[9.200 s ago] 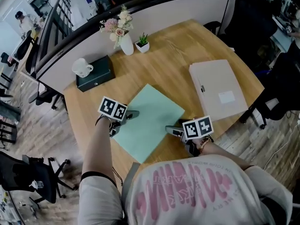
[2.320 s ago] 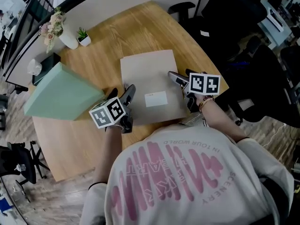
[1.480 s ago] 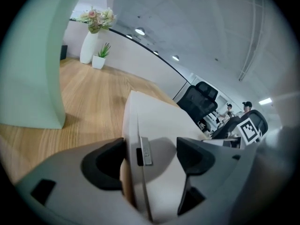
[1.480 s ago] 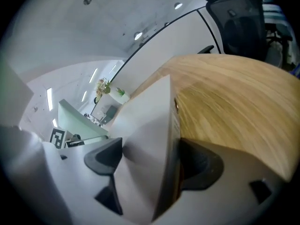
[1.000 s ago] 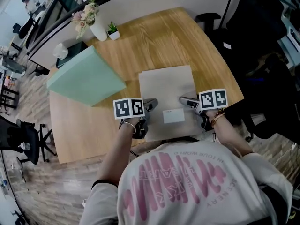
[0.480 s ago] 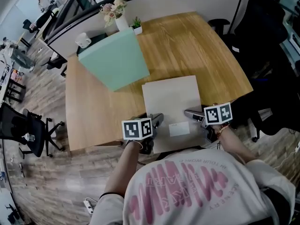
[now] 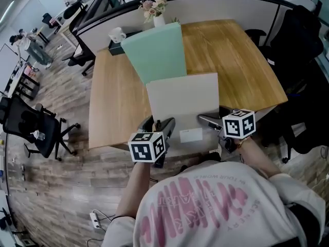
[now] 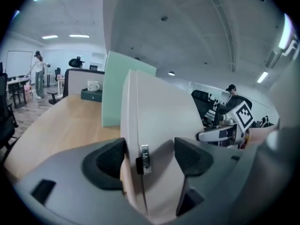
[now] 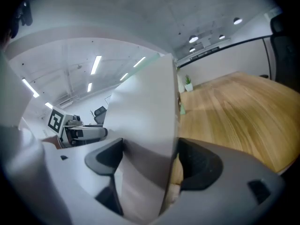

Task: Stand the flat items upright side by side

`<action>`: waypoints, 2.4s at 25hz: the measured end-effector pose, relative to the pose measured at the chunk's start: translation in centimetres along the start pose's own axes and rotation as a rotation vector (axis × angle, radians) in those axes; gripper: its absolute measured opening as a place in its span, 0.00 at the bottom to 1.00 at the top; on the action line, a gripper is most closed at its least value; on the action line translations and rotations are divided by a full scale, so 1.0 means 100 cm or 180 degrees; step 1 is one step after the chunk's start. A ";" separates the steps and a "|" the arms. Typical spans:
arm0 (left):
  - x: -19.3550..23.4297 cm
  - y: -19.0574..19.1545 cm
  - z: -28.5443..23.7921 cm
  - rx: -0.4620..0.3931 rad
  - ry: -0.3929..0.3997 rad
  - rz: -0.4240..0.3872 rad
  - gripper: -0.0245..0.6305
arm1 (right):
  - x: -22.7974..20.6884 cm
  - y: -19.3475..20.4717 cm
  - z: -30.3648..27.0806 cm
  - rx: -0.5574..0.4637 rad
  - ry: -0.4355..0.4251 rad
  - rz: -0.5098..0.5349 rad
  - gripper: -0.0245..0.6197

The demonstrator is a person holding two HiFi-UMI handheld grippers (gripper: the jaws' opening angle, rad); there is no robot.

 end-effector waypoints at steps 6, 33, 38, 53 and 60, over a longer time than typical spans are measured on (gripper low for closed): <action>0.020 -0.025 0.035 -0.0476 -0.0163 -0.0209 0.54 | 0.040 -0.033 -0.013 -0.0267 -0.0017 0.0436 0.63; 0.071 -0.096 -0.033 -0.0874 -0.0315 -0.0274 0.52 | 0.006 -0.137 -0.083 -0.0432 0.0129 0.1366 0.65; 0.078 -0.103 -0.050 -0.1124 -0.0273 -0.0251 0.49 | -0.013 -0.149 -0.095 -0.0455 0.0110 0.1479 0.65; 0.097 -0.105 -0.083 -0.1163 -0.0319 -0.0196 0.48 | -0.042 -0.160 -0.125 -0.0433 0.0117 0.1734 0.65; 0.101 -0.104 -0.092 -0.1149 -0.0334 -0.0207 0.48 | -0.049 -0.160 -0.132 -0.0418 0.0117 0.1747 0.65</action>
Point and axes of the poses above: the fingertips, and each gripper's own axes: z backward along the fingers, x to its left, y out of its underside, the point moved 9 cm from there along z, backward along the fingers, and after that the axes turned 9 degrees about -y, right-handed, at the moved point
